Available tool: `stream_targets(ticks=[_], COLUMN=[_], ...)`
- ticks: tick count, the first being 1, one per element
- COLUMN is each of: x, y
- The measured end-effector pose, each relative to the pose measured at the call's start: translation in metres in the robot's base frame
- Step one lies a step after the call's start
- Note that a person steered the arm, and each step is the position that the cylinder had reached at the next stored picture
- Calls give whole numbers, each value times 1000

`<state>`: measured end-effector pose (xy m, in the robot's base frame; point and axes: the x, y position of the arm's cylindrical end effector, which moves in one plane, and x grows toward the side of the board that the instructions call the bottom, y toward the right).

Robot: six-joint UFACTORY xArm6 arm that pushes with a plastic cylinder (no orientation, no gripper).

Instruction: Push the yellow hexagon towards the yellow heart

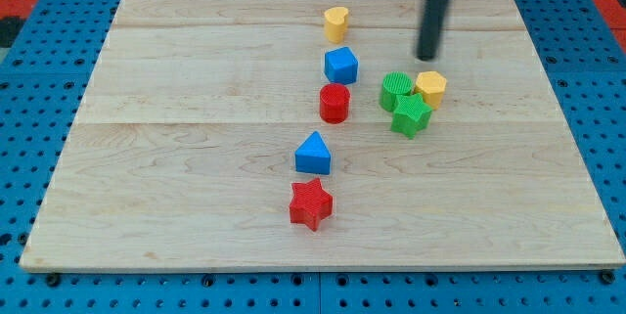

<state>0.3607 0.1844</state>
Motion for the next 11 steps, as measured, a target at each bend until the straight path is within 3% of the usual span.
stream_targets(ticks=[1,2,4,7,8,9,11], x=[52,76,19,-22,-50,-50,-60], y=[24,-20,-75,-20,-62,-118,-70])
